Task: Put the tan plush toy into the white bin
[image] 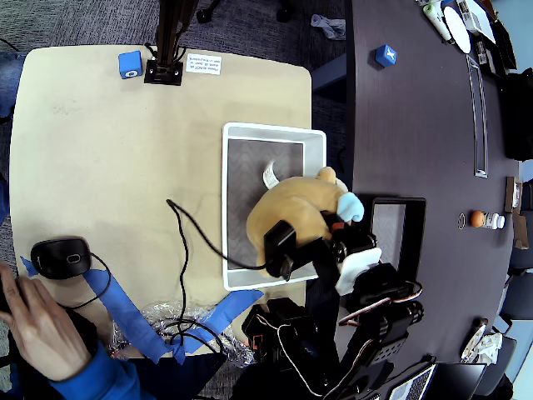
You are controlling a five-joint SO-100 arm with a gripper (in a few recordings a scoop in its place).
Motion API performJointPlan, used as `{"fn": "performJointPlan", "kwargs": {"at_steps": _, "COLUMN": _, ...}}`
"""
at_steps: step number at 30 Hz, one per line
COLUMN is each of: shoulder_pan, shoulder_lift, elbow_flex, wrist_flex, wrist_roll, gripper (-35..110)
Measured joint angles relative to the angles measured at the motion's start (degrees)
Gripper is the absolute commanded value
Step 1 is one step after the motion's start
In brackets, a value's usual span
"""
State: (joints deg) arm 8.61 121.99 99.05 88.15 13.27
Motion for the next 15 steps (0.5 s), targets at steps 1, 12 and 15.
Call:
{"fn": "performJointPlan", "kwargs": {"at_steps": 1, "shoulder_pan": 0.18, "shoulder_lift": -0.53, "elbow_flex": 0.00, "wrist_flex": 0.00, "wrist_roll": 0.00, "gripper": 0}}
{"fn": "performJointPlan", "kwargs": {"at_steps": 12, "shoulder_pan": 0.70, "shoulder_lift": -3.25, "elbow_flex": 0.00, "wrist_flex": -5.01, "wrist_roll": 0.00, "gripper": 0}}
{"fn": "performJointPlan", "kwargs": {"at_steps": 15, "shoulder_pan": 0.53, "shoulder_lift": -3.25, "elbow_flex": 0.00, "wrist_flex": -6.15, "wrist_roll": 0.00, "gripper": 0}}
